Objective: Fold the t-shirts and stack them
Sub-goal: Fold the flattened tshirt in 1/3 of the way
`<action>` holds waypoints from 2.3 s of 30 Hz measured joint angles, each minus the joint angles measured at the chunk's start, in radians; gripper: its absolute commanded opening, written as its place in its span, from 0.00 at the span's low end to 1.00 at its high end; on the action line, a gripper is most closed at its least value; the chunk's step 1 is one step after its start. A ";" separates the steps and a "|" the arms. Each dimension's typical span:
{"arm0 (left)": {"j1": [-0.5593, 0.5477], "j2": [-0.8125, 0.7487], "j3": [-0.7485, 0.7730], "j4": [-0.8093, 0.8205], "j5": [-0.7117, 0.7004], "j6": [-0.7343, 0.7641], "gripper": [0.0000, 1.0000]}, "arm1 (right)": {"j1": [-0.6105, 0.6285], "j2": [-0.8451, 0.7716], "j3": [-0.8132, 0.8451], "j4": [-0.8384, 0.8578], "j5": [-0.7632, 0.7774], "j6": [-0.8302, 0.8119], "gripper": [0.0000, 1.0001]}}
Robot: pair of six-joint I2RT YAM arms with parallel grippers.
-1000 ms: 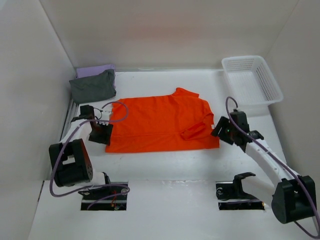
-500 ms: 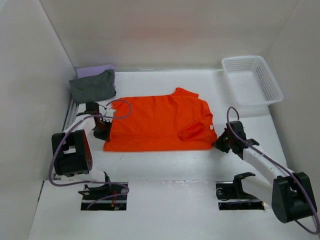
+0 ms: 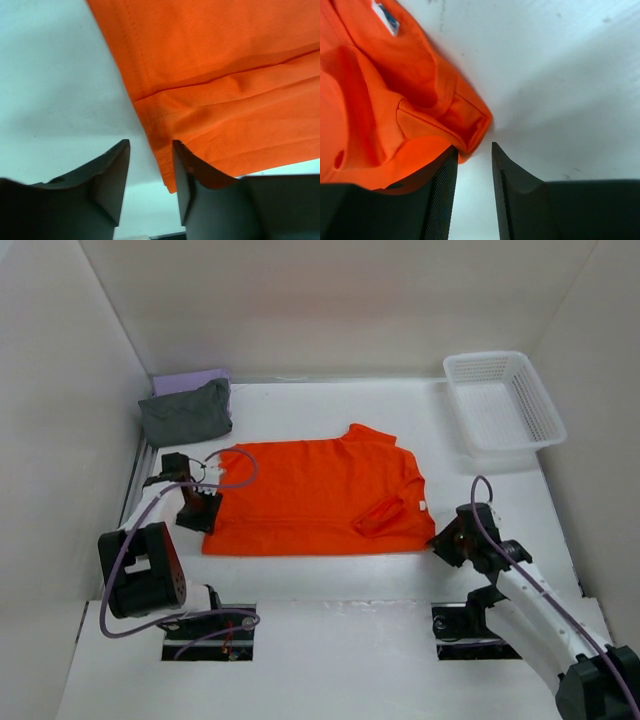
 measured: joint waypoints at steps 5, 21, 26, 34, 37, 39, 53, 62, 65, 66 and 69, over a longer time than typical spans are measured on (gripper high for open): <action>0.033 0.014 0.075 -0.064 -0.039 0.006 0.45 | 0.054 -0.100 0.055 -0.151 0.095 0.025 0.28; -0.926 0.326 0.718 0.023 0.225 -0.072 0.51 | 0.134 0.201 0.106 0.181 0.067 0.008 0.04; -1.074 0.510 0.723 0.058 0.265 -0.111 0.51 | 0.057 0.205 0.014 0.236 0.013 0.021 0.04; -1.112 0.576 0.724 0.116 0.244 -0.126 0.45 | 0.016 0.209 -0.014 0.274 -0.006 0.013 0.04; -1.093 0.592 0.731 0.139 0.195 -0.129 0.33 | 0.008 0.215 -0.014 0.276 -0.008 0.005 0.04; -1.079 0.610 0.736 0.153 0.156 -0.131 0.27 | 0.008 0.216 -0.014 0.277 -0.008 0.001 0.04; -1.034 0.684 0.745 0.175 -0.013 -0.160 0.42 | 0.008 0.191 -0.015 0.266 -0.002 -0.007 0.07; -1.022 0.512 0.736 0.128 -0.032 -0.154 0.56 | 0.107 0.167 0.107 0.105 0.082 -0.068 0.44; -0.962 0.314 0.661 0.114 -0.039 -0.111 0.56 | 0.170 0.137 0.178 0.034 0.140 -0.084 0.52; -0.928 0.246 0.624 0.109 -0.047 -0.089 0.56 | 0.186 0.123 0.190 0.015 0.157 -0.085 0.53; -0.777 0.015 0.426 0.112 -0.098 0.039 0.57 | 0.200 0.098 0.188 -0.035 0.187 -0.084 0.54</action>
